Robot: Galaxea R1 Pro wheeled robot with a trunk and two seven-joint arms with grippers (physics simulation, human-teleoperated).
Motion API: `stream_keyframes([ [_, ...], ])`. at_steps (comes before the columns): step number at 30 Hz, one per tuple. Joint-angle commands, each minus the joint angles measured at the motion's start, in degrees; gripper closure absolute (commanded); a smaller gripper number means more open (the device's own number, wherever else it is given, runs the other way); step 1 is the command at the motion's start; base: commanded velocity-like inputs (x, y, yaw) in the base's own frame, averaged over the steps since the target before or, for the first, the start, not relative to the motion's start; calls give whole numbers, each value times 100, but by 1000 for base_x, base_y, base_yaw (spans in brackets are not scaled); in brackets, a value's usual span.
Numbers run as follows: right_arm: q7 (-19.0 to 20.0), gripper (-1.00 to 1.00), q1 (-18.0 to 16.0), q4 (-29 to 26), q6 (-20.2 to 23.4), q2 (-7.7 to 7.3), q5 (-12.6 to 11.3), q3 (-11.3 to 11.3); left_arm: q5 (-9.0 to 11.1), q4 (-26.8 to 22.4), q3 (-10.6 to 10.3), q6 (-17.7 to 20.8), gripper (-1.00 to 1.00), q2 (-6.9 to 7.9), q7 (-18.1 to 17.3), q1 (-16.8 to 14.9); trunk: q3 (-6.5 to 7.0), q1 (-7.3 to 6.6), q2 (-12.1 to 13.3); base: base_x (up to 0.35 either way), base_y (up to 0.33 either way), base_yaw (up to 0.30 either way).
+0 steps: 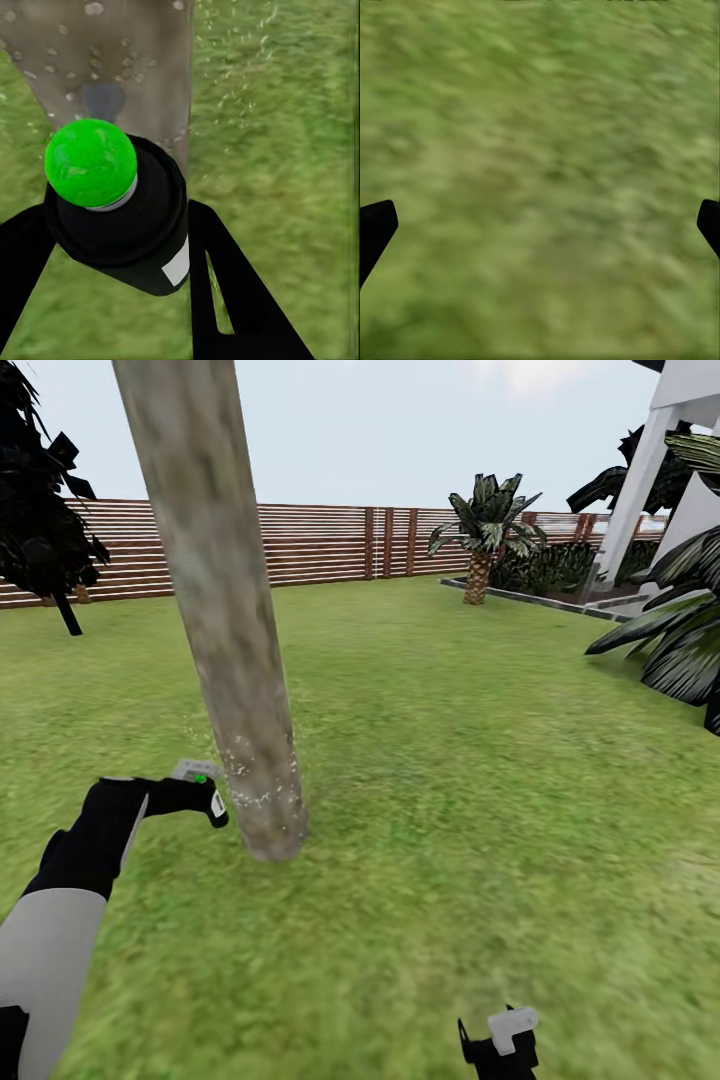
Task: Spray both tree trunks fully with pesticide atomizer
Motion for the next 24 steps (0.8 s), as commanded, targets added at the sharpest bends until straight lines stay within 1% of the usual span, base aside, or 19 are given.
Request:
stream_keyframes([
  [1,0,-100,0,0,0,-1,0,1,-12,5,-12,-15,100,-4,-30,-1,0,0,0,233,0,0],
  [5,1,-100,0,0,0,2,0,1,-18,10,-13,-24,100,-7,-54,-1,0,0,0,298,-41,0],
  [10,2,-100,0,0,0,6,0,1,-26,-1,15,-24,100,-3,-48,-1,0,0,0,141,-227,0],
  [20,3,-100,0,0,0,6,0,1,-44,3,66,-16,100,1,-10,-1,0,0,0,-172,-242,0],
  [24,3,-100,0,0,0,6,0,1,-44,6,67,-15,100,1,-2,-1,0,0,0,-29,-267,0],
])
